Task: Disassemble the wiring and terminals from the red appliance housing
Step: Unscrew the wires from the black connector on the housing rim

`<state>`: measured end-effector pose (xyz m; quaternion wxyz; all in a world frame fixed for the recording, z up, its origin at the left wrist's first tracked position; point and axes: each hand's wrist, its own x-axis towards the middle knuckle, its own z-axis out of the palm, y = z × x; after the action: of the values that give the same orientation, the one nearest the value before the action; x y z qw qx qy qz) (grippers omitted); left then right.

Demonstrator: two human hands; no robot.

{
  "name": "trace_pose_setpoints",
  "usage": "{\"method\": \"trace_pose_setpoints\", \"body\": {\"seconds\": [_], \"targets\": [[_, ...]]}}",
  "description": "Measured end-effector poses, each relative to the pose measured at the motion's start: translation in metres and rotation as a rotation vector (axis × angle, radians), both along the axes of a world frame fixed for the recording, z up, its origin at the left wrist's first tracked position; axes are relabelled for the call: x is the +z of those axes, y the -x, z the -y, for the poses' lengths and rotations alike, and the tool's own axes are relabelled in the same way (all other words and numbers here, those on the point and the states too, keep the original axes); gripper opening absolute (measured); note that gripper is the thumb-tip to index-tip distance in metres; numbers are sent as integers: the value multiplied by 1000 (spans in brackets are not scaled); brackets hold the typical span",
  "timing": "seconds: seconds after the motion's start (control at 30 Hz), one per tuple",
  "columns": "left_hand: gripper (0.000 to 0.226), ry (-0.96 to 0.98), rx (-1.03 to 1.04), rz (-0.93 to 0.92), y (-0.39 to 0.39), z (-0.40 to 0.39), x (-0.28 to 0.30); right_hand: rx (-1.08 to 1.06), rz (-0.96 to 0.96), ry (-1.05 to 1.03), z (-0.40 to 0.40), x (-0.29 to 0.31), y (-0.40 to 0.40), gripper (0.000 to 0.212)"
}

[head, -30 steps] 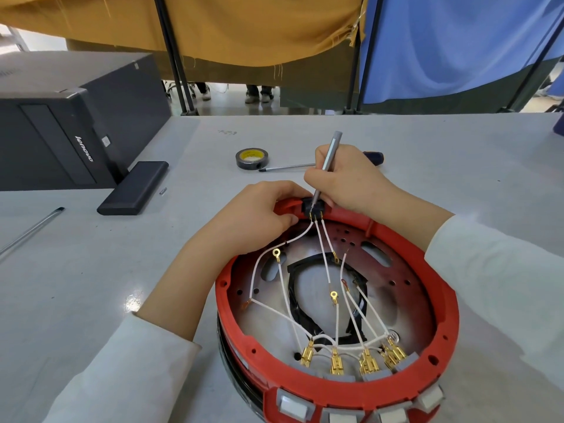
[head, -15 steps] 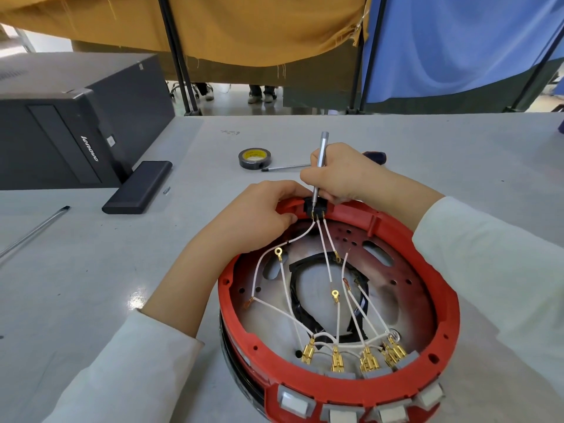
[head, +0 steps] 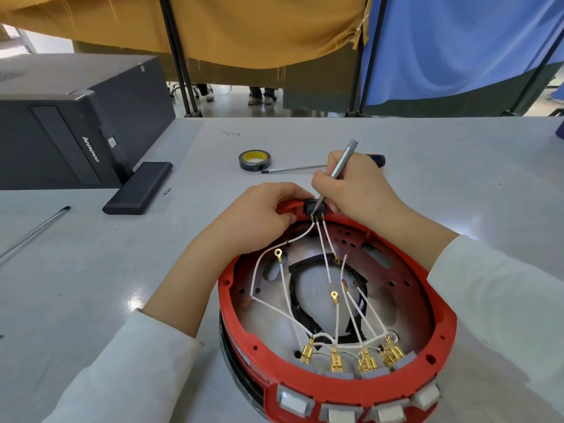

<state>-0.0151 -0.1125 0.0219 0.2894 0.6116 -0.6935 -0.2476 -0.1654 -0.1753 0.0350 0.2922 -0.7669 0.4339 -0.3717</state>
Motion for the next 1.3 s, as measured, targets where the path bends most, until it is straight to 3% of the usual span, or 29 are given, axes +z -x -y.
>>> {"method": "trace_pose_setpoints", "body": {"seconds": [0.23,0.53,0.77,1.1,1.3], "targets": [[44,-1,-8,1,0,0,1,30,-111,-171,11,7,-9,30],[41,2,-6,5,1,-1,1,8,75,-45,6,-2,-3,30],[42,-4,2,1,0,-2,2,-14,9,118,1,-6,-3,35],[41,-3,0,11,1,-1,2,-9,61,38,4,-4,-4,32],[43,2,2,15,1,-2,2,2,-16,56,2,-4,-5,30]]}}
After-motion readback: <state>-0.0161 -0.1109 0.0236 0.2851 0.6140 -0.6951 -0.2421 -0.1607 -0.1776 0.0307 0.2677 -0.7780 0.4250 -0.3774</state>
